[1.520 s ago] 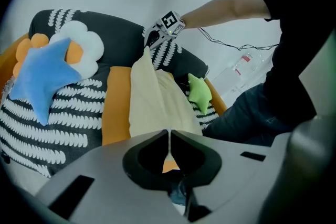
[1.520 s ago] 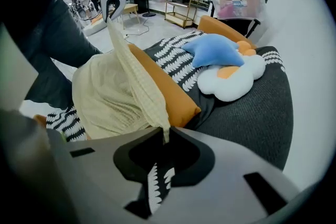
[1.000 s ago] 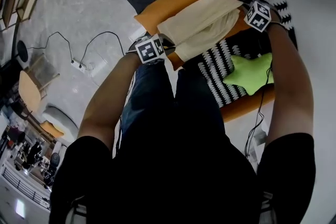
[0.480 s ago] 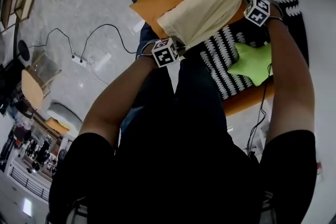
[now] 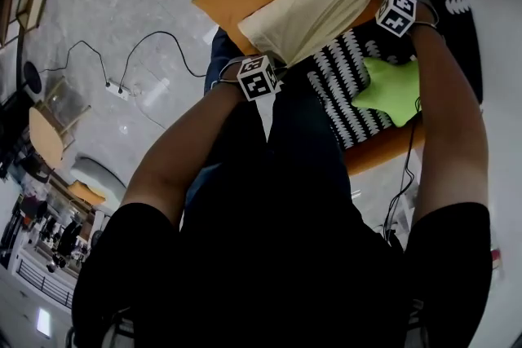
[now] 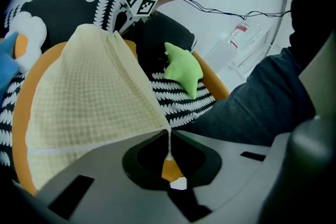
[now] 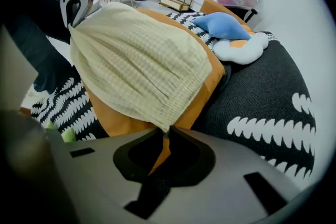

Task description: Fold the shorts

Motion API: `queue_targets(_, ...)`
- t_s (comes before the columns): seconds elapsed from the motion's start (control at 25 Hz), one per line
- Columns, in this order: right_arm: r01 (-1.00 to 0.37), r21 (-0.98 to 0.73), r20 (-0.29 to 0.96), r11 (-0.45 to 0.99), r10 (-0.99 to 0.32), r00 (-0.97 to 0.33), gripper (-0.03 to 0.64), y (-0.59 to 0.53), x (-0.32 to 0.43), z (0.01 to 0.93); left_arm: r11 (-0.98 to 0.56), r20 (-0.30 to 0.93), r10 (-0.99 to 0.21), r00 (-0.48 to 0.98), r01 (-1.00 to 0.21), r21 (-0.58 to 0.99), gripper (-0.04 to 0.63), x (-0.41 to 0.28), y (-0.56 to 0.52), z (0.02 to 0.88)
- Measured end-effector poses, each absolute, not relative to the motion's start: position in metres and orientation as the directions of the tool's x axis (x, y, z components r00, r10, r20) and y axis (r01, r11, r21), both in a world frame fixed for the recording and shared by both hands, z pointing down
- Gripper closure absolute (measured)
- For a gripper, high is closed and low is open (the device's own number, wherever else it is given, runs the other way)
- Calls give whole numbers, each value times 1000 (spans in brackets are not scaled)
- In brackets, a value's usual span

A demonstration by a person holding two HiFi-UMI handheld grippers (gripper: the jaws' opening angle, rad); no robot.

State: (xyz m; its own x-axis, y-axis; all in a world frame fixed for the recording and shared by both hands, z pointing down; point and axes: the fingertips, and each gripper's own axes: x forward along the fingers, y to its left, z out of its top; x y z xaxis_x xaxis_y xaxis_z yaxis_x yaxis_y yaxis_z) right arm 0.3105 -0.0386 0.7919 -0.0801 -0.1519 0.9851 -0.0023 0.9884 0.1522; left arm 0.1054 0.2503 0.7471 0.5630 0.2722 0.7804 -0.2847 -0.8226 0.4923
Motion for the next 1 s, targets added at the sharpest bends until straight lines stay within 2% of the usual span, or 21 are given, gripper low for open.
queue_targets(0.48,-46,180,982,983,-183,-55,573,-26,319,797,-797,781,265,565,-328,507,563,118,255,767)
queue_targets(0.52,-64,176,982,982,-180,-55,563,-25,320,796,-788,775,268,572,-332,518,551,118,256,767)
queue_targets(0.68,-183,131,987,974,-146,-68,495,-14,327,791,-753,750,308,585,-332,568,413,116,265,758)
queue_targets(1.0,-477,55,978,877,-143,-149,466,2,339,755,-703,716,405,569,-308,641,334,95,270,722)
